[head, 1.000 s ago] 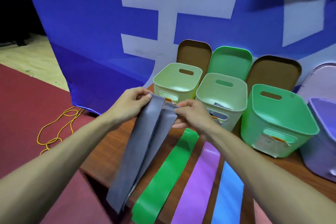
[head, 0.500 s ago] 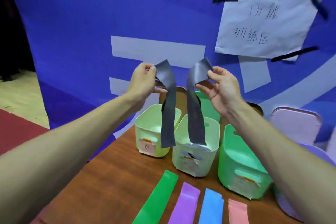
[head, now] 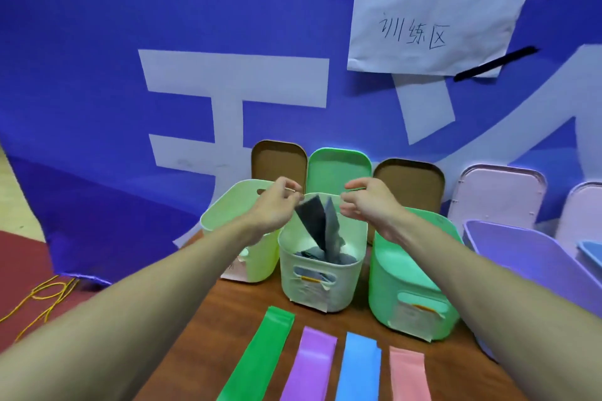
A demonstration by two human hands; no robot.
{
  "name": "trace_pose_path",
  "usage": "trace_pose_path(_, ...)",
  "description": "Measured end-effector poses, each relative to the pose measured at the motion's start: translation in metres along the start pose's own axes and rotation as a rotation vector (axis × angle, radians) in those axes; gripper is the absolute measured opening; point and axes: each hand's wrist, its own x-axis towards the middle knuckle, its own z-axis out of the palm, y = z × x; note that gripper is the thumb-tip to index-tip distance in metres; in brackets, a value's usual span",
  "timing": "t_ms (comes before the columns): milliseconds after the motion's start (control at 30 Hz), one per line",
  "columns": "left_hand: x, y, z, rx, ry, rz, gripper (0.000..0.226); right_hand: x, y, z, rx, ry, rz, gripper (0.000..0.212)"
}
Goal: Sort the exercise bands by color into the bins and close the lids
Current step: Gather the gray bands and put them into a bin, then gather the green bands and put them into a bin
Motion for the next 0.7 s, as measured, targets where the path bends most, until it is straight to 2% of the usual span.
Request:
trace_pose_path(67,-0.014,-0.028,0.006,0.073,-0.041,0.065,0.022,-0.009,0.019,0.007,-0.315,0.027,-0.089,0.02)
trace_pose_path(133,-0.031,-0.046,0.005,0.096,0.047,0.125,0.022,-0.024,0.033,0.018,-0.424,-0.014,-0.185,0.019)
trace_pose_path(200,-0.049,-0.066,0.004,0.095,0.088,0.113,0.019,-0.041,0.049,0.033,-0.403,-0.1,-0.222,0.017)
trace_pose_path(300,-0.078,-0.106,0.011,0.103,0.075,0.031,0.025,-0.06,0.087,0.059,-0.376,-0.188,-0.168,0.018)
trace_pose_path(400,-0.098,-0.143,0.022,0.145,0.045,-0.009,0.022,-0.071,0.125,0.083,-0.474,-0.206,-0.157,0.022)
trace_pose_path(533,-0.101,-0.171,0.035,0.252,0.038,0.007,0.018,-0.073,0.155,0.098,-0.554,-0.134,-0.182,0.025)
trace_pose_path(700,-0.101,-0.183,0.045,0.447,0.019,0.075,0.015,-0.067,0.18,0.106,-0.431,0.04,-0.067,0.018)
